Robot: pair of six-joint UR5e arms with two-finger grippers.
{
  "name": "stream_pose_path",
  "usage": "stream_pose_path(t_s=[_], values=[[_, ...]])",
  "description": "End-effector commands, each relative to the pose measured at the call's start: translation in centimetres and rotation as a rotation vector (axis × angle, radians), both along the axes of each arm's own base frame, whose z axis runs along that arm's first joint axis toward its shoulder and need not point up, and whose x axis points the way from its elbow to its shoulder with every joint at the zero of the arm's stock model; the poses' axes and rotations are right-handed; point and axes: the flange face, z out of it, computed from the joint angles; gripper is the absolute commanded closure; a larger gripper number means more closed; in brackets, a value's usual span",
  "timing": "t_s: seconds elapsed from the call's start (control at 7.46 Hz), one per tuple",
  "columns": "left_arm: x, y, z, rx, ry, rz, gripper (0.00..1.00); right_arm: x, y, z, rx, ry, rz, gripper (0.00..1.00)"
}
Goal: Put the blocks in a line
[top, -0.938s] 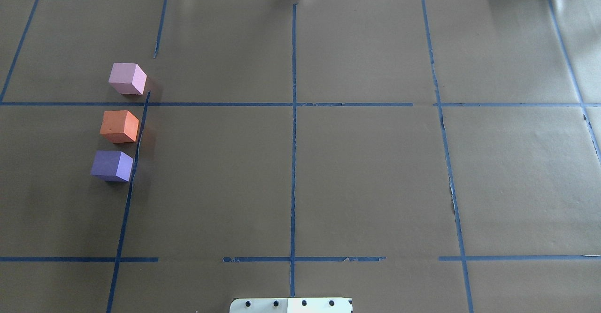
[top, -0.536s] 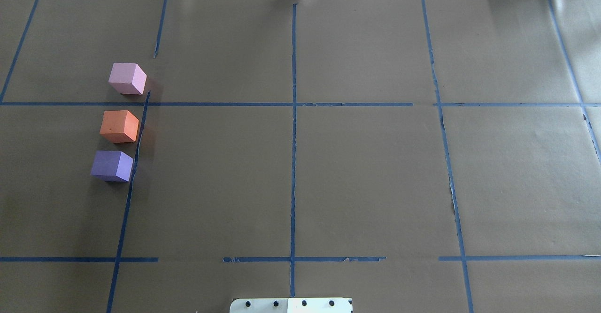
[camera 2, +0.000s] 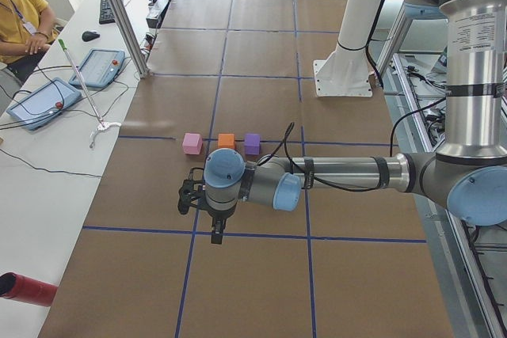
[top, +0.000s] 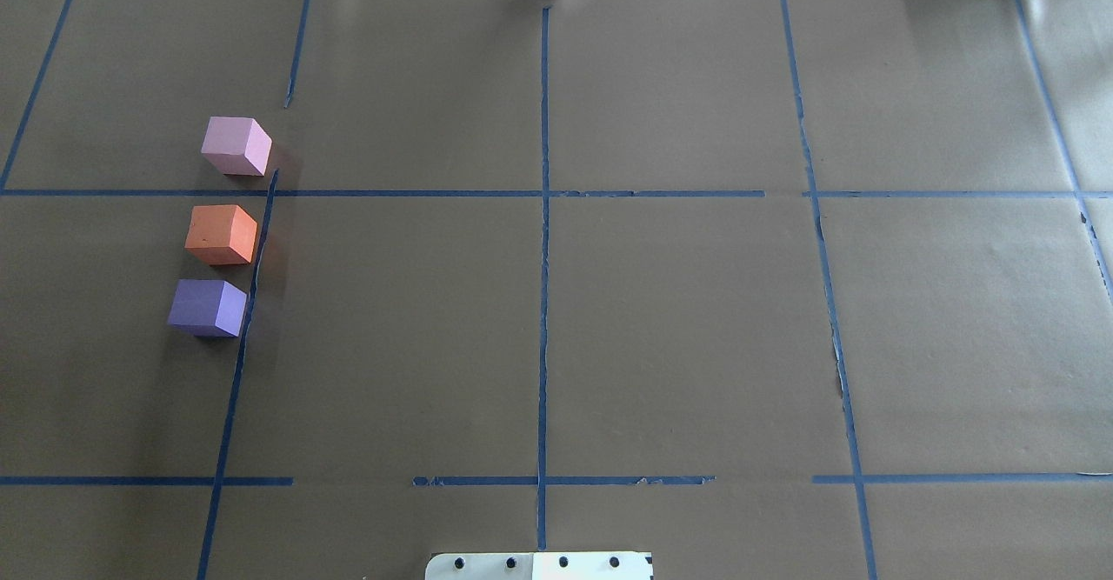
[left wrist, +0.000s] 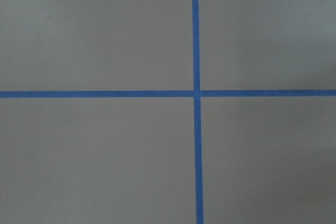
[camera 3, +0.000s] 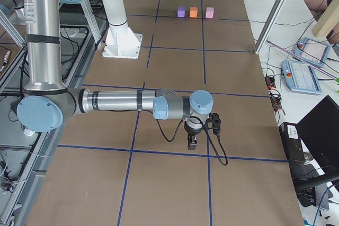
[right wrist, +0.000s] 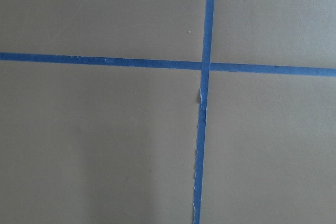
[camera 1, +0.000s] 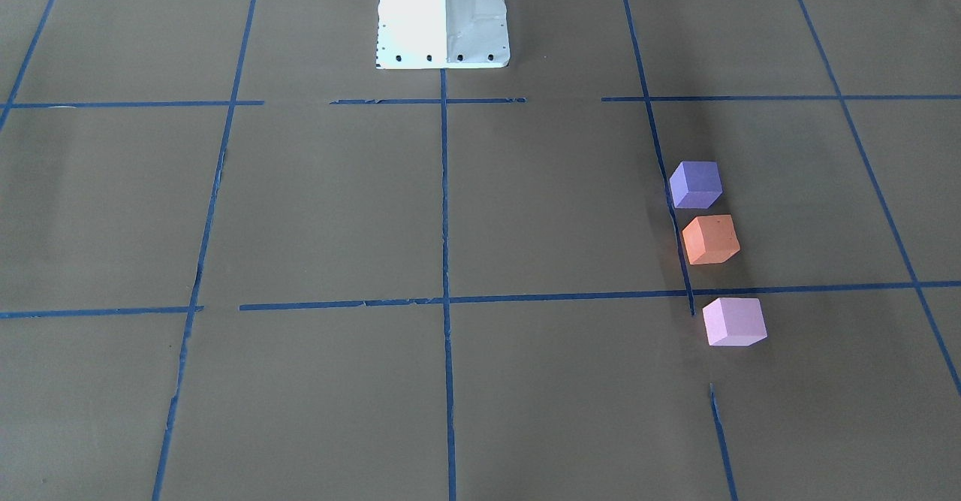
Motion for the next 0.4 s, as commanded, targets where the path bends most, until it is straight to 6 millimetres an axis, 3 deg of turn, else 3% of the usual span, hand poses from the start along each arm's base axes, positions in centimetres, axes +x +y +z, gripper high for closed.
stream_pose_path(t_s=[0.0,0.27], values=[[-0.3,-0.3,0.6,-0.022,-0.002,0.0,0.0,0.0,0.0,0.0,0.0,0.0,0.0,0.0],[-0.4,-2.9,-0.4,-0.016,-0.002,-0.002,0.0,0.0,0.0,0.0,0.0,0.0,0.0,0.0]])
